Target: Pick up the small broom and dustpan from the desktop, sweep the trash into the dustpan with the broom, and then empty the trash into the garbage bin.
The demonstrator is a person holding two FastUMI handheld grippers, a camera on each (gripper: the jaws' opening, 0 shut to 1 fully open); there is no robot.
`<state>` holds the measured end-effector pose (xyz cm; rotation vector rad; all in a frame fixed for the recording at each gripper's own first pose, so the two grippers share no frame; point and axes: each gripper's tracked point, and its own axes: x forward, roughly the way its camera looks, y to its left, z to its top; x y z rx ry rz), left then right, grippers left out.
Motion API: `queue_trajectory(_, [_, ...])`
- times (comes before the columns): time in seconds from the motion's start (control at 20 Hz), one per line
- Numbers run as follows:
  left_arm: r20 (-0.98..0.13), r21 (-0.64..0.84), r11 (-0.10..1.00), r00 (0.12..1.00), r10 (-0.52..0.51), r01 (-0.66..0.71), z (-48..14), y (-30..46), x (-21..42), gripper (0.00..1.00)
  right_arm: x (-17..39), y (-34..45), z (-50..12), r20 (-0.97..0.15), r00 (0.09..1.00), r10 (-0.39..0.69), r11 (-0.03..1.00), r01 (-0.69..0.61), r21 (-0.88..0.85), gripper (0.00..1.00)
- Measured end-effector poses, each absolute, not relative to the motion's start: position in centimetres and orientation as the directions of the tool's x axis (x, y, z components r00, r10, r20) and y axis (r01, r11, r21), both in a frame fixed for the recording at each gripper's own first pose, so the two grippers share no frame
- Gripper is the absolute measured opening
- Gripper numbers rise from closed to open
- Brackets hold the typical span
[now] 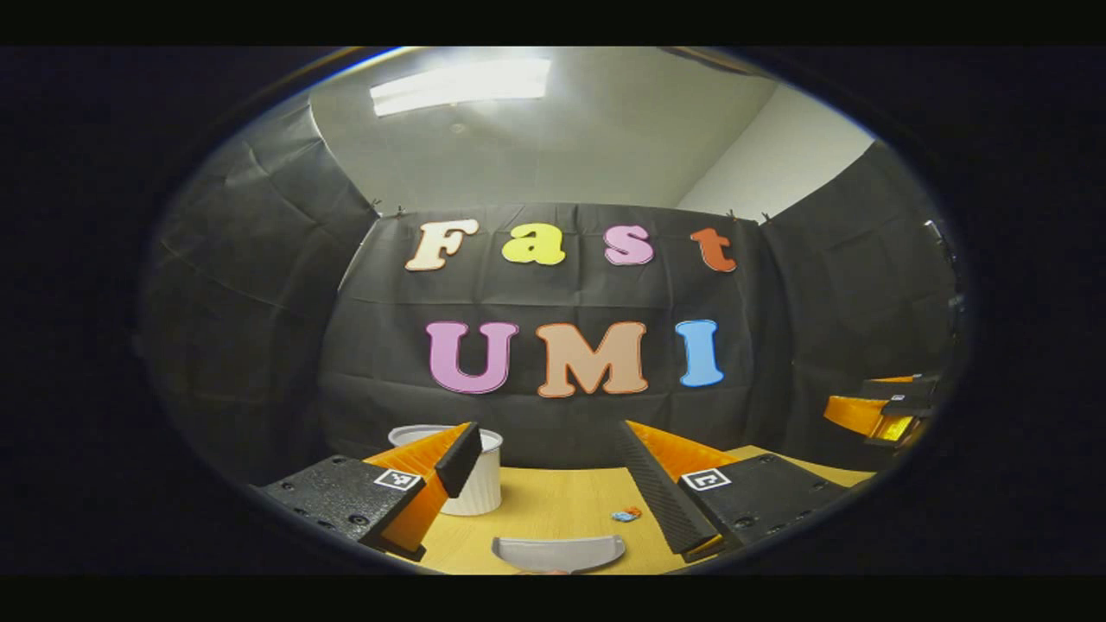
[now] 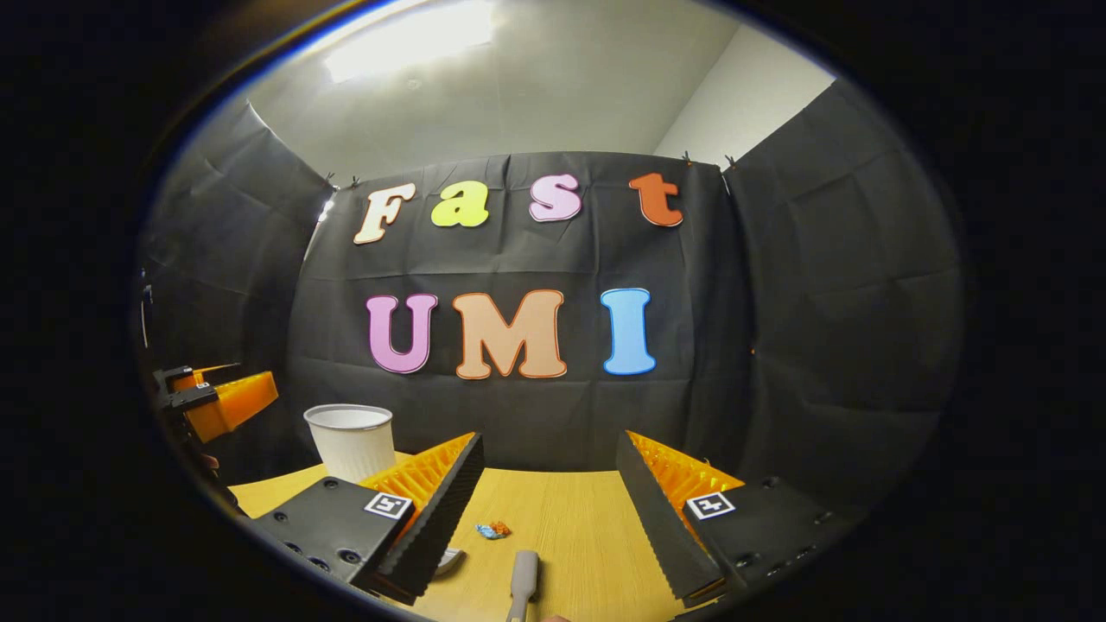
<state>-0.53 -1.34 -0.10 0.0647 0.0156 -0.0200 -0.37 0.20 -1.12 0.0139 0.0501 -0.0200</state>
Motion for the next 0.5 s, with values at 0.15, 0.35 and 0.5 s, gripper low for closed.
queue_trajectory(0.15, [-0.017, 0.067, 0.998, 1.000, -0.015, 0.016, -0.09, -1.27, -0.69, 0.92, -0.39, 0.13, -0.96, -0.049, 0.999, -0.018, 1.000, 0.019, 0.011, 0.99])
queue_trajectory(0.35, [-0.020, 0.072, 0.997, 1.000, -0.009, 0.010, -0.10, -1.38, -0.75, 0.92, -0.43, 0.10, -1.09, -0.054, 0.998, -0.013, 1.000, 0.013, 0.008, 0.99])
queue_trajectory(0.5, [-0.022, 0.076, 0.997, 1.000, -0.009, 0.010, -0.16, -1.65, -0.89, 0.92, -0.44, 0.04, -1.14, -0.056, 0.998, -0.006, 1.000, 0.007, 0.009, 0.99])
